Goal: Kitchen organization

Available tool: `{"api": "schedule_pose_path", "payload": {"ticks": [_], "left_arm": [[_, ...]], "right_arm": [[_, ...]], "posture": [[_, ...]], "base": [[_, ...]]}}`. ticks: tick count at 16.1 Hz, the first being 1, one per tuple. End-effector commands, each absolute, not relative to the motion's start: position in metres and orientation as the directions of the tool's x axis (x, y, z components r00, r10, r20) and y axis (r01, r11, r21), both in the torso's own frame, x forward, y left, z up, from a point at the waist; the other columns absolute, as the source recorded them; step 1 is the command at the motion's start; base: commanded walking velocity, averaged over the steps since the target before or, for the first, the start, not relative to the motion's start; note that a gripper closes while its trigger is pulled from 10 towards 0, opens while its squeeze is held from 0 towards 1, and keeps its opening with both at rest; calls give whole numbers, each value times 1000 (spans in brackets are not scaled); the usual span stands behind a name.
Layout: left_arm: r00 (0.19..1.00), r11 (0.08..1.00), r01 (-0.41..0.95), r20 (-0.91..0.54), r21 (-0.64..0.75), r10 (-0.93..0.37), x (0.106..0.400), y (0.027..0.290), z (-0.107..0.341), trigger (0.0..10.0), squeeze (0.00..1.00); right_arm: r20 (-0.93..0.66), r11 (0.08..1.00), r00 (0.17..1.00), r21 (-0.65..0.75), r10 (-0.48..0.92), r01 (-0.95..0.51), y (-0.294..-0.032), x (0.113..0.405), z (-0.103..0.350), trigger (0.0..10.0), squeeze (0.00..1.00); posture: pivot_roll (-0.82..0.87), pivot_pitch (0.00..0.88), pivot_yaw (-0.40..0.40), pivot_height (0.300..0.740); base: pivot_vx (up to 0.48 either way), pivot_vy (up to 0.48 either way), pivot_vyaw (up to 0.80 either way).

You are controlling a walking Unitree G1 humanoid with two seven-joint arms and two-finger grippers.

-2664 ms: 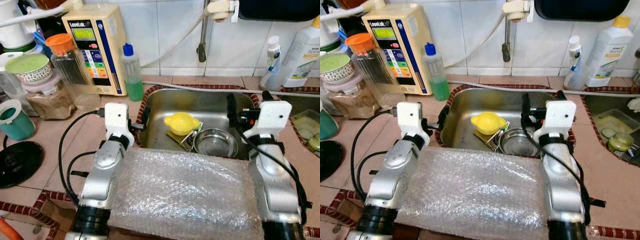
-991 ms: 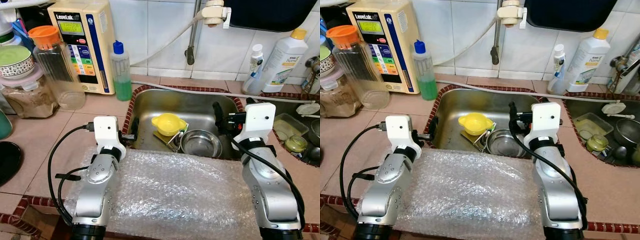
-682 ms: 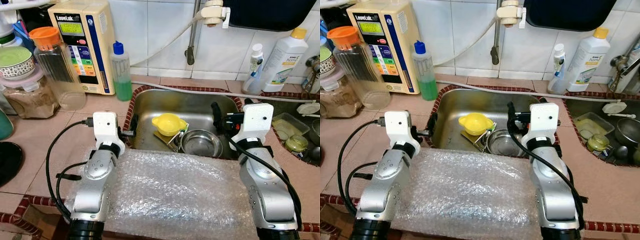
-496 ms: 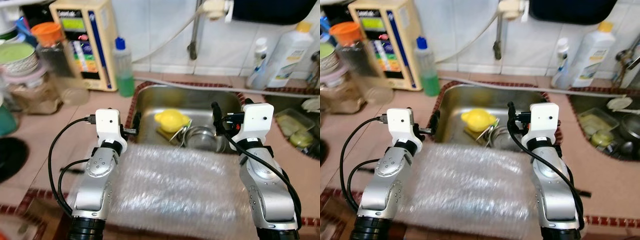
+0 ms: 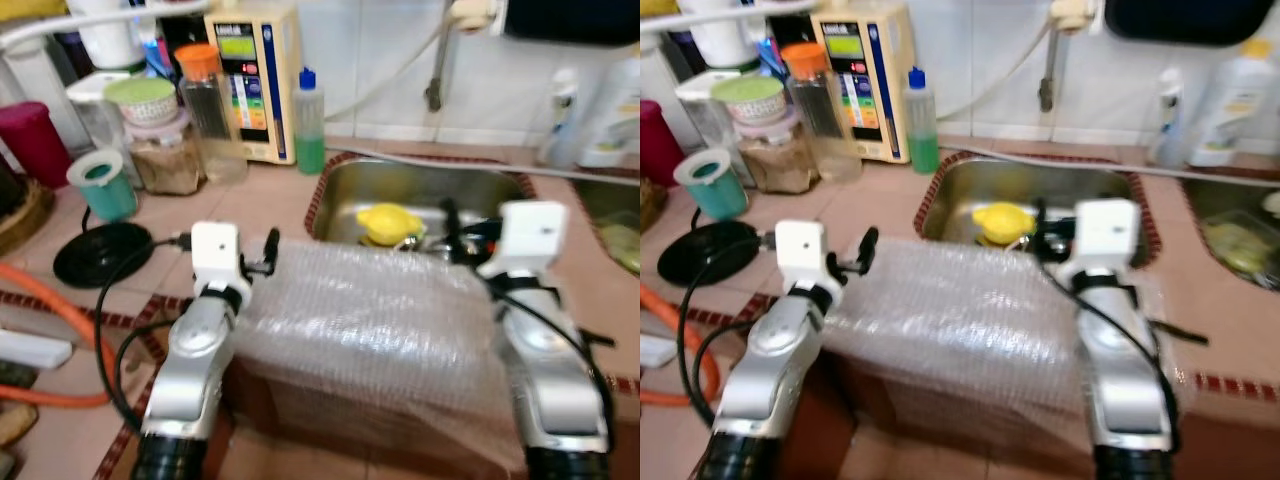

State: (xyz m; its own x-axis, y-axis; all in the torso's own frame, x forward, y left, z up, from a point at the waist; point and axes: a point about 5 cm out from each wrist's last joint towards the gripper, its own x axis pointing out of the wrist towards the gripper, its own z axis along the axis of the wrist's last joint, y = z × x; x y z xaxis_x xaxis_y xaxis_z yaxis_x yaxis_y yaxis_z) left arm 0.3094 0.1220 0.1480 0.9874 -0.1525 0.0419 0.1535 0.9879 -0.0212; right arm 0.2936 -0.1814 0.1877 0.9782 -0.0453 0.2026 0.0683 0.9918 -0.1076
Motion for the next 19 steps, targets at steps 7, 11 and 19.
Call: {"api": "schedule_pose_path", "payload": {"ticks": [7,11,19], "left_arm": [[984,986,163,79,-35,-160,313,121,164,10000,0],[976,982,182,135,-56,-173,317,120,179,10000,0],[959,964,257,136,-64,-247,314,114,178,10000,0]], "right_arm": [[219,991,975,-117,-31,58,-175,293,189,10000,0],[221,991,975,-121,-26,54,-172,294,189,10000,0],[214,989,975,-123,-51,78,-175,294,186,10000,0]], "posture": [[-4,0,65,740],[-6,0,69,740],[-12,0,84,740]], "base": [[-246,0,0],[0,0,0],[0,-168,0]]}}
